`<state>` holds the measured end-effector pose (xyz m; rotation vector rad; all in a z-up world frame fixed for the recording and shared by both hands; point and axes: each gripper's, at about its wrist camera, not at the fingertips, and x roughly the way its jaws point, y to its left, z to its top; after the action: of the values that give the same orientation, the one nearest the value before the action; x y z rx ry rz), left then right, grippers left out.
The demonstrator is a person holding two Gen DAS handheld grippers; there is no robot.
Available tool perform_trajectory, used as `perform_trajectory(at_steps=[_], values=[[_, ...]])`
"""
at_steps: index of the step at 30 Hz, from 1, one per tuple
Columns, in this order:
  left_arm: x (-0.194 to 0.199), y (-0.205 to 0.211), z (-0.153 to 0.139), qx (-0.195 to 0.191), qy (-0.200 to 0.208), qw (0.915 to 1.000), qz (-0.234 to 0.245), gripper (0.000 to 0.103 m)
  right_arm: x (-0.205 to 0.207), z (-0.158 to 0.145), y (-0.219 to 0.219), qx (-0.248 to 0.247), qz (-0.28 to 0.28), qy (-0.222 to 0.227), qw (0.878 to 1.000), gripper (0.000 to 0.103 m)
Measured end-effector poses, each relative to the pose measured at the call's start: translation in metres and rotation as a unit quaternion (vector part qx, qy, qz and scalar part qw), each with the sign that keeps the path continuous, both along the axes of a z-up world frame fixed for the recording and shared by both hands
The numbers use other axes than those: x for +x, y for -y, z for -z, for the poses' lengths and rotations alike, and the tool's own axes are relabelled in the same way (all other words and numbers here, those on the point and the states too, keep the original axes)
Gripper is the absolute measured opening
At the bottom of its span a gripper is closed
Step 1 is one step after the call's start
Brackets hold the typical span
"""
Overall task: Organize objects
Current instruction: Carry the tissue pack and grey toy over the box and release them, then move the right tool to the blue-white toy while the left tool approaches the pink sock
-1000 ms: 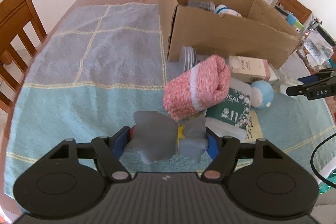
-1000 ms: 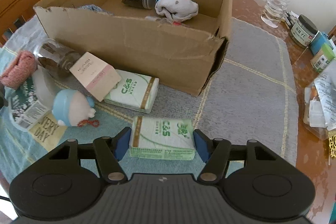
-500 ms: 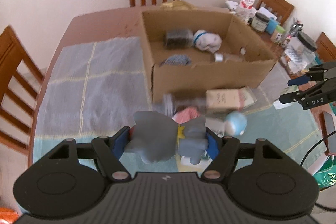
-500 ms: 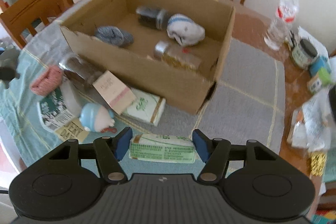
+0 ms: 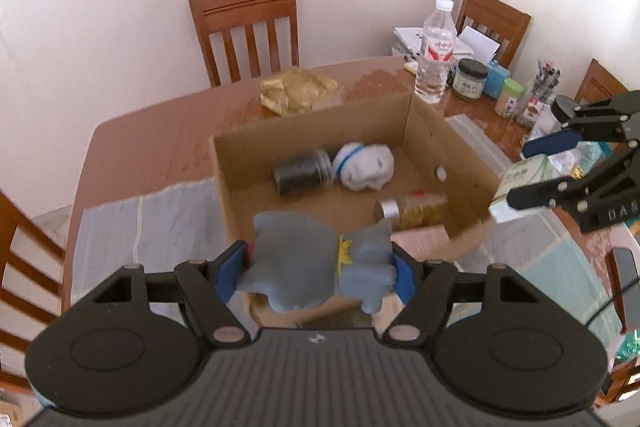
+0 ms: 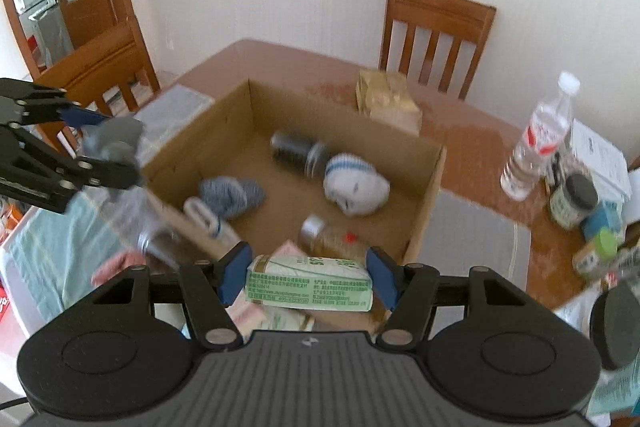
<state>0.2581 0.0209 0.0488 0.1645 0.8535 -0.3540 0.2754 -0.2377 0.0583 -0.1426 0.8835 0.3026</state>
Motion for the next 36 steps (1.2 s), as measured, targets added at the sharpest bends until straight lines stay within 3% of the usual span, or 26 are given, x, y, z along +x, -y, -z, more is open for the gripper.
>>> perform_trajectory(at_steps=[4, 6, 11, 16, 18, 26, 36], values=[[0.029, 0.011, 0.0, -0.001, 0.002, 1.0, 0.004, 0.072, 0.018, -0.003, -0.006, 0.001, 0.002, 0.019, 1.0, 0.071], [0.043, 0.017, 0.001, -0.001, 0.001, 1.0, 0.006, 0.072, 0.023, -0.003, -0.007, 0.003, 0.008, 0.02, 1.0, 0.09], [0.066, 0.028, 0.006, -0.003, -0.002, 0.9999, 0.016, 0.072, 0.023, -0.002, -0.003, 0.012, 0.021, 0.03, 0.999, 0.099], [0.08, 0.034, 0.015, 0.005, -0.004, 0.9998, 0.018, 0.075, 0.018, 0.003, 0.002, 0.0, 0.036, 0.028, 0.999, 0.102], [0.084, 0.037, 0.017, 0.011, 0.0, 0.9998, 0.016, 0.098, 0.016, 0.004, 0.006, 0.001, 0.047, 0.027, 0.999, 0.103], [0.079, 0.036, 0.017, 0.014, -0.002, 0.9998, 0.011, 0.099, 0.007, 0.011, 0.017, 0.005, 0.082, 0.006, 0.997, 0.103], [0.035, 0.022, 0.018, 0.017, 0.01, 0.9994, -0.029, 0.1, -0.032, 0.035, 0.012, 0.022, 0.113, 0.001, 0.993, 0.103]])
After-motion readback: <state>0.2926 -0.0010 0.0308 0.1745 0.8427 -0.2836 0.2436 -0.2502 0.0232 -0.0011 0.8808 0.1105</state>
